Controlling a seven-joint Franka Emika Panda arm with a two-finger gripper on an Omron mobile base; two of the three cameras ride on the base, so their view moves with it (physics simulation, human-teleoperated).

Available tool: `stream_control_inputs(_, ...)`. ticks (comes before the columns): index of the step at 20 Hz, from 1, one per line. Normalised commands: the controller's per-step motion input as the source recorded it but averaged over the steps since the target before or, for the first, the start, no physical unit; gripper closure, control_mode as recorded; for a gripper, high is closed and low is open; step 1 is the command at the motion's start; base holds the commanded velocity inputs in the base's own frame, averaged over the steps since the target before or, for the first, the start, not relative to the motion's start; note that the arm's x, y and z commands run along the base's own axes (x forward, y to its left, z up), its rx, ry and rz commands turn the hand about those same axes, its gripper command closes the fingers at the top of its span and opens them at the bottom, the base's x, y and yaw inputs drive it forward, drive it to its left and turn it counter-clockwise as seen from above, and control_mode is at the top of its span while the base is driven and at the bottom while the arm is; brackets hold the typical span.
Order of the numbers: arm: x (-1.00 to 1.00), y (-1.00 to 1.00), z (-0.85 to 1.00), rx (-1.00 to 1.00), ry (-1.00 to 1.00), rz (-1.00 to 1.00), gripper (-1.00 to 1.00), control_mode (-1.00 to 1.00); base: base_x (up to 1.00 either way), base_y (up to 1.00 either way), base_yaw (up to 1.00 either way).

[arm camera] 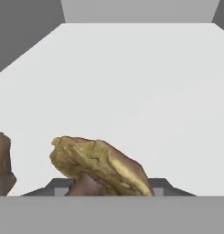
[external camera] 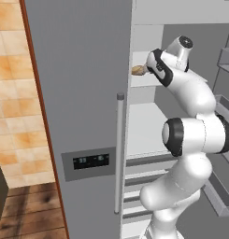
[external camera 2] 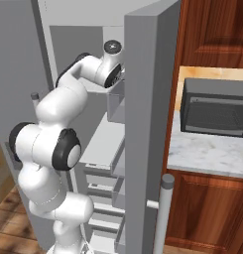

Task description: Move the mushroom and chicken breast from the top shelf to the second highest shelf to make space. Then, place the pitcher from the counter on the cleared top shelf.

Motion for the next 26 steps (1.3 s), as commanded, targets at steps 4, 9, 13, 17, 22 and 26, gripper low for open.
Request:
stream_control_inputs(4,-0.88,0.18,-0.56,-0.04,-0.19,0.00,1.00,-1.00,0.00,0.00,0.00)
stream_control_inputs(9,-1.00,0.16,-0.24,-0.07,-0.07,0.00,1.00,-1.00,0.00,0.00,0.00)
stream_control_inputs(13,-1.00,0.03,0.00,-0.12,0.07,0.00,1.00,-1.00,0.00,0.00,0.00)
stream_control_inputs(17,-1.00,0.00,-0.13,-0.11,0.15,0.00,1.00,-1.00,0.00,0.00,0.00)
stream_control_inputs(22,-1.00,0.00,-0.79,-0.14,0.14,0.02,1.00,-1.00,0.00,0.00,0.00)
stream_control_inputs(26,-0.88,0.00,-0.99,-0.08,0.06,0.00,1.00,-1.00,0.00,0.00,0.00)
